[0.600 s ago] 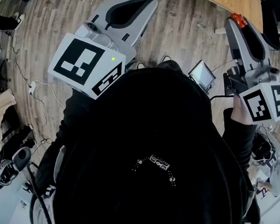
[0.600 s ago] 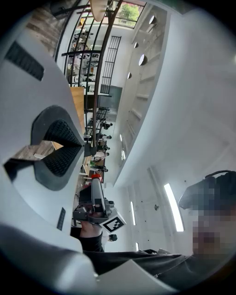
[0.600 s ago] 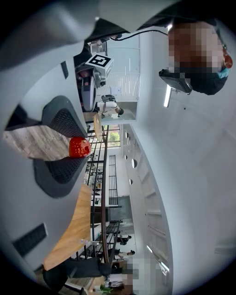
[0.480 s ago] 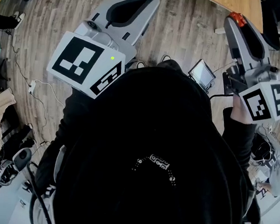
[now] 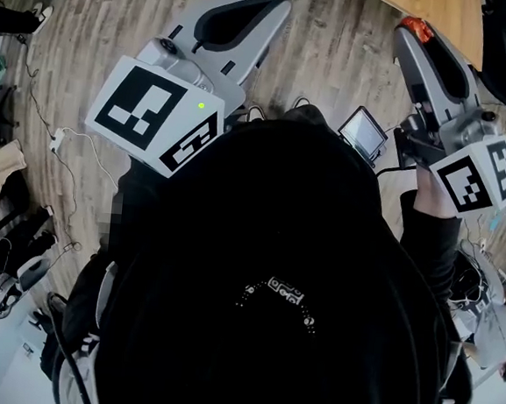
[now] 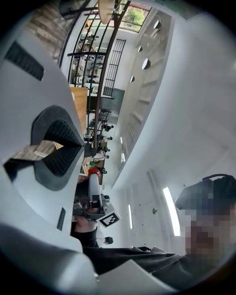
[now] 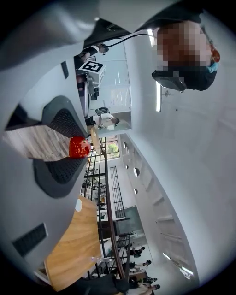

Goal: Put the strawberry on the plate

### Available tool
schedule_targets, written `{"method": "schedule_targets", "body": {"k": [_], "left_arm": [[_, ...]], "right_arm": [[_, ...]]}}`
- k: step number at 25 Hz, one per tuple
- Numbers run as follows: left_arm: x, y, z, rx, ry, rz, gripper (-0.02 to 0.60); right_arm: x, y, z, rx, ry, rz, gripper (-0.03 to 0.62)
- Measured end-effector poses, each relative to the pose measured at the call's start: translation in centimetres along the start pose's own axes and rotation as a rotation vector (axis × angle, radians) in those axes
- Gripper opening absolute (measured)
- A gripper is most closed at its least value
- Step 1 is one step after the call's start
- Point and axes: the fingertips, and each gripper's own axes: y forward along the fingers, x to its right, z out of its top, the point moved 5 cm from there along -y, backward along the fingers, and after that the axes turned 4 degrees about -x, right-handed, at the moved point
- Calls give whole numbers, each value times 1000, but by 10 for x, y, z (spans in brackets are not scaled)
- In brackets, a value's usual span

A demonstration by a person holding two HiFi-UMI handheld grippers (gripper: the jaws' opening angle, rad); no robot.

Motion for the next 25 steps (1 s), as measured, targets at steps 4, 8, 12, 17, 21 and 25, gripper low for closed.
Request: {"method": "schedule_targets", "body": {"k": [4, 8, 12, 17, 21, 25], "left_arm": [[1, 6, -1, -4, -1, 16, -2], [-12, 19, 5, -31, 0, 20, -2], [-12, 29, 24, -45, 18, 12, -2], [18, 59, 41, -43, 148, -51, -2], [29, 94, 55, -11, 71, -74, -2], [63, 123, 72, 0, 141, -118, -2]], "right_arm": [[10, 0, -3, 9, 19, 19, 141], [31, 1, 0, -3, 11, 21, 141], [45, -10, 16, 27, 12, 16, 141], [80, -34, 22, 44, 7, -32, 141], [108, -51, 31, 69, 44, -48, 141], [122, -64, 45, 91, 44, -47, 141]]}}
